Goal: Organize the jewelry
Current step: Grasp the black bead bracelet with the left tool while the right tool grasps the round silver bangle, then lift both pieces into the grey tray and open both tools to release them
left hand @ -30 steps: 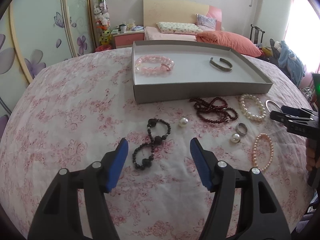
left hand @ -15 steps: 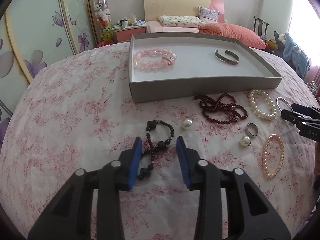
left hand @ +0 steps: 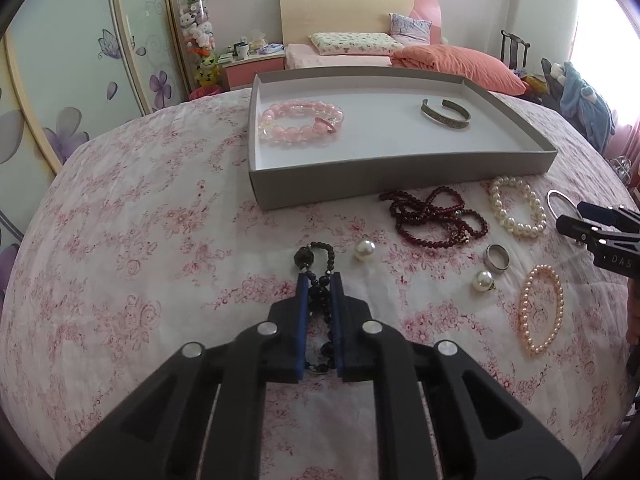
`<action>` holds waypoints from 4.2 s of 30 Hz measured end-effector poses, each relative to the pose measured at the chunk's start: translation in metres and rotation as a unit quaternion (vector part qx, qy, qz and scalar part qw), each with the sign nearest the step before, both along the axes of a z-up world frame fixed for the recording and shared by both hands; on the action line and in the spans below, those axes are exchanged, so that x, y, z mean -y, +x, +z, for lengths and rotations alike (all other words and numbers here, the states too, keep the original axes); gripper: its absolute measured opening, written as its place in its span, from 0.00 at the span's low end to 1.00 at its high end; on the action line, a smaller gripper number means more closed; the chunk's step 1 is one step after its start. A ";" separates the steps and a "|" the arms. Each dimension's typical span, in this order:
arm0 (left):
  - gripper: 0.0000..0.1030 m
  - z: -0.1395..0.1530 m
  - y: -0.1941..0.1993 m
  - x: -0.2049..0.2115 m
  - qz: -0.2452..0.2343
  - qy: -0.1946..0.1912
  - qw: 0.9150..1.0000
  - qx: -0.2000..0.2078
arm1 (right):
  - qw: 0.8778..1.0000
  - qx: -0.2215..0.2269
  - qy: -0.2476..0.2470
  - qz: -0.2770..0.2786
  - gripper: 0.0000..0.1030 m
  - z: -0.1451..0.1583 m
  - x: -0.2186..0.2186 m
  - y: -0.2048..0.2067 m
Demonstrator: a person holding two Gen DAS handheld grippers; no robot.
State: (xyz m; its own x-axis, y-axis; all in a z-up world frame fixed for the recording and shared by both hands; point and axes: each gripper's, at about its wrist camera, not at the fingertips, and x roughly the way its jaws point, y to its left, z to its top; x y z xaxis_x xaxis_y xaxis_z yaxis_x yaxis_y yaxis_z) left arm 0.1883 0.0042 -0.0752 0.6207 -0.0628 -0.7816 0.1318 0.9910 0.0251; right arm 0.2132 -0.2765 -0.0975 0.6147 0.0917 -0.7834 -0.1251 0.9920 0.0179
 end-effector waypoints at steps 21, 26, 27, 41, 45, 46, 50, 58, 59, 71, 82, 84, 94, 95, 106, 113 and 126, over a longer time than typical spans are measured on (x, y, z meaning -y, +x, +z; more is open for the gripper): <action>0.11 0.018 -0.008 -0.006 0.006 -0.020 0.999 0.028 | 1.000 0.002 0.000 0.001 0.68 0.002 0.000 -0.002; 0.11 0.019 -0.007 -0.006 0.009 -0.022 0.999 0.029 | 1.000 0.002 0.000 0.001 0.68 0.003 0.000 -0.003; 0.11 0.020 -0.007 -0.007 0.010 -0.024 0.999 0.029 | 1.000 0.002 0.001 0.001 0.68 0.002 0.000 -0.003; 0.11 0.028 -0.010 -0.011 0.016 -0.036 0.998 0.040 | 1.000 0.010 0.005 -0.001 0.68 0.006 -0.001 -0.007; 0.11 0.032 -0.010 -0.012 0.020 -0.044 0.998 0.047 | 1.000 0.030 0.008 0.000 0.68 0.017 -0.004 -0.012; 0.11 0.033 -0.010 -0.013 0.021 -0.046 0.998 0.048 | 0.999 0.036 0.010 0.001 0.68 0.020 -0.004 -0.013; 0.11 0.038 -0.011 -0.013 0.024 -0.056 0.997 0.056 | 0.998 0.064 0.019 0.006 0.68 0.035 -0.010 -0.019; 0.11 0.051 -0.017 -0.006 0.020 -0.069 0.994 0.079 | 0.991 0.125 0.034 0.025 0.68 0.065 -0.025 -0.037; 0.11 0.054 -0.019 -0.004 0.019 -0.069 0.994 0.083 | 0.990 0.135 0.037 0.027 0.68 0.069 -0.028 -0.039; 0.11 0.090 -0.036 0.012 0.014 -0.083 0.986 0.146 | 0.967 0.251 0.041 0.023 0.68 0.108 -0.040 -0.066; 0.11 0.107 -0.029 0.023 0.016 -0.080 0.981 0.175 | 0.953 0.300 0.043 0.014 0.68 0.123 -0.046 -0.067; 0.11 0.109 -0.025 0.024 0.016 -0.080 0.981 0.178 | 0.951 0.305 0.043 0.012 0.68 0.126 -0.046 -0.064; 0.11 0.117 0.005 0.028 0.022 -0.072 0.980 0.187 | 0.944 0.329 0.039 0.002 0.68 0.134 -0.048 -0.042; 0.11 0.118 0.010 0.029 0.022 -0.071 0.979 0.188 | 0.943 0.330 0.038 0.002 0.68 0.134 -0.049 -0.039; 0.11 0.093 0.081 0.028 0.028 -0.088 0.987 0.131 | 0.959 0.281 0.042 -0.012 0.68 0.107 -0.046 0.032; 0.11 0.069 0.112 0.029 0.029 -0.079 0.991 0.107 | 0.981 0.187 0.051 -0.019 0.68 0.069 -0.045 0.083; 0.11 0.039 0.142 0.028 0.038 -0.096 0.993 0.062 | 0.993 0.111 0.049 -0.005 0.69 0.038 -0.059 0.108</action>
